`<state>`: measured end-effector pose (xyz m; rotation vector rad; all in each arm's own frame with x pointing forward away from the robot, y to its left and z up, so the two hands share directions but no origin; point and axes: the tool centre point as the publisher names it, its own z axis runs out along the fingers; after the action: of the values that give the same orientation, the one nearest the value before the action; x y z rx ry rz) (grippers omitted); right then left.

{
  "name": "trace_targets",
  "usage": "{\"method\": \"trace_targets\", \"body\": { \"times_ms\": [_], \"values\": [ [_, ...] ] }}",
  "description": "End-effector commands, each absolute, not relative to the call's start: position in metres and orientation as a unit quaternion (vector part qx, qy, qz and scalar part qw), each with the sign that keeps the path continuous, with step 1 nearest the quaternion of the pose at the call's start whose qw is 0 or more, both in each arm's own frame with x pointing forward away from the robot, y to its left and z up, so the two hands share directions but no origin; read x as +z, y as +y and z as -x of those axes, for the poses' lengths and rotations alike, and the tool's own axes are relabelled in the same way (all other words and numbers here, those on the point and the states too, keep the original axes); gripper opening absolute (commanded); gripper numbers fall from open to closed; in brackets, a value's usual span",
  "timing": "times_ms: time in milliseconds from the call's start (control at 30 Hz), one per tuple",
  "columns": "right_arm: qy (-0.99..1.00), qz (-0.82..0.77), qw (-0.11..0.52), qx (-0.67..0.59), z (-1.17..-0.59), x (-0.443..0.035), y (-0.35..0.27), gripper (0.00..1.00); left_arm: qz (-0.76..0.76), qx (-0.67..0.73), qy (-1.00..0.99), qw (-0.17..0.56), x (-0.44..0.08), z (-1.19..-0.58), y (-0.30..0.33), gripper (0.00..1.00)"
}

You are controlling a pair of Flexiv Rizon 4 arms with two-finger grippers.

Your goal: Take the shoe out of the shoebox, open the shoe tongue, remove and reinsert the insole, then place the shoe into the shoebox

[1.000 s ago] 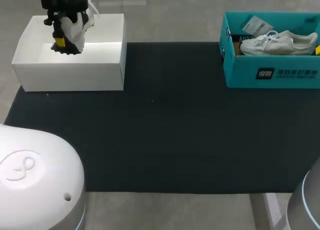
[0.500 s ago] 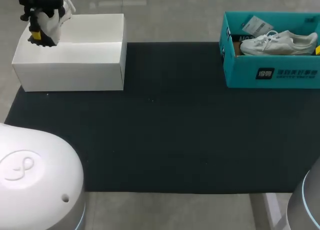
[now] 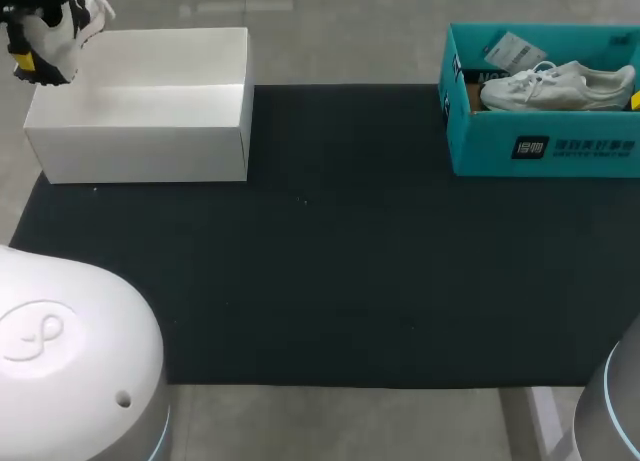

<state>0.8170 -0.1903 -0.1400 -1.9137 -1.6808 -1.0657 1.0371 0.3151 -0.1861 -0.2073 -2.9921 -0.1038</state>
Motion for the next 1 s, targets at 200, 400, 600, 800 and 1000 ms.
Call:
{"method": "trace_targets", "body": {
  "times_ms": [200, 400, 600, 800, 1000],
  "values": [
    [-0.598, 0.681, 0.189, -0.379, -0.817, -0.14, -0.19, 1.0, 0.073, -0.044, -0.992, 0.092, -0.192, -1.045, 0.323, 0.0],
    [-0.598, 0.681, 0.189, -0.379, -0.817, -0.14, -0.19, 1.0, 0.073, -0.044, -0.992, 0.092, -0.192, -1.045, 0.323, 0.0],
    [-0.598, 0.681, 0.189, -0.379, -0.817, -0.14, -0.19, 1.0, 0.073, -0.044, -0.992, 0.092, -0.192, -1.045, 0.323, 0.0],
    [-0.598, 0.681, 0.189, -0.379, -0.817, -0.14, -0.19, 1.0, 0.335, -0.011, -0.939, 0.08, -0.189, -1.047, 0.33, 0.0],
    [-0.598, 0.681, 0.189, -0.379, -0.817, -0.14, -0.19, 1.0, 0.582, -0.038, -0.809, 0.069, -0.19, -1.044, 0.343, 0.0]
  ]
}}
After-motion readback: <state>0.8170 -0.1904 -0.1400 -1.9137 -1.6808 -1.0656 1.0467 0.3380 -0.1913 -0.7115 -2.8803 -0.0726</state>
